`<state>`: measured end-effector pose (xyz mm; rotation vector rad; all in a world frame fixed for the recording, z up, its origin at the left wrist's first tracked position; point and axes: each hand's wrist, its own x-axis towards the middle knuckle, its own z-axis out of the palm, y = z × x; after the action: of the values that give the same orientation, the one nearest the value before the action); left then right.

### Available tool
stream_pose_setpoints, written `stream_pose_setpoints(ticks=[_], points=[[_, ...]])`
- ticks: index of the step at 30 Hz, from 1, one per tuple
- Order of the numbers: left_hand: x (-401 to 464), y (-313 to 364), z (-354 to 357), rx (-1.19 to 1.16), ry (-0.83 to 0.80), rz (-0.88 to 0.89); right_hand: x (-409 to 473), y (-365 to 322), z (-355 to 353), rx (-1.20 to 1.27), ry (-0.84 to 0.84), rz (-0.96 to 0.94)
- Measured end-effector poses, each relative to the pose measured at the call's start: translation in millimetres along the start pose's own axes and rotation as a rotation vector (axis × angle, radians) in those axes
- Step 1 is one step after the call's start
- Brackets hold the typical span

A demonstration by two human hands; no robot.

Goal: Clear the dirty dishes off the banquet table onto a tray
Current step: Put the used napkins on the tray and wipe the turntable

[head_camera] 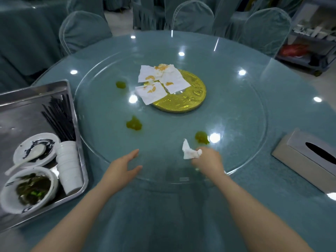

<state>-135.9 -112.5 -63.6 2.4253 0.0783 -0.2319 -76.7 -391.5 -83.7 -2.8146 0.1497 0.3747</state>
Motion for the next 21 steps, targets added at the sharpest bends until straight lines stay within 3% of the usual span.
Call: stream_pose_setpoints(ticks=[3,6,21], points=[[-17.2,-13.1,-11.3,-0.036,0.055,-0.036,-8.1,-7.4,-17.9,0.232,0.079,0.023],[-32.4,-25.7,-24.4,-0.045,0.092,-0.045,-19.5,-29.8,-33.7,0.266,0.103,-0.044],[-89.8,-105.4,-119.4,-0.141,0.331,-0.207,-55.9,-221.5,4.7,0.407,-0.122,-0.311]])
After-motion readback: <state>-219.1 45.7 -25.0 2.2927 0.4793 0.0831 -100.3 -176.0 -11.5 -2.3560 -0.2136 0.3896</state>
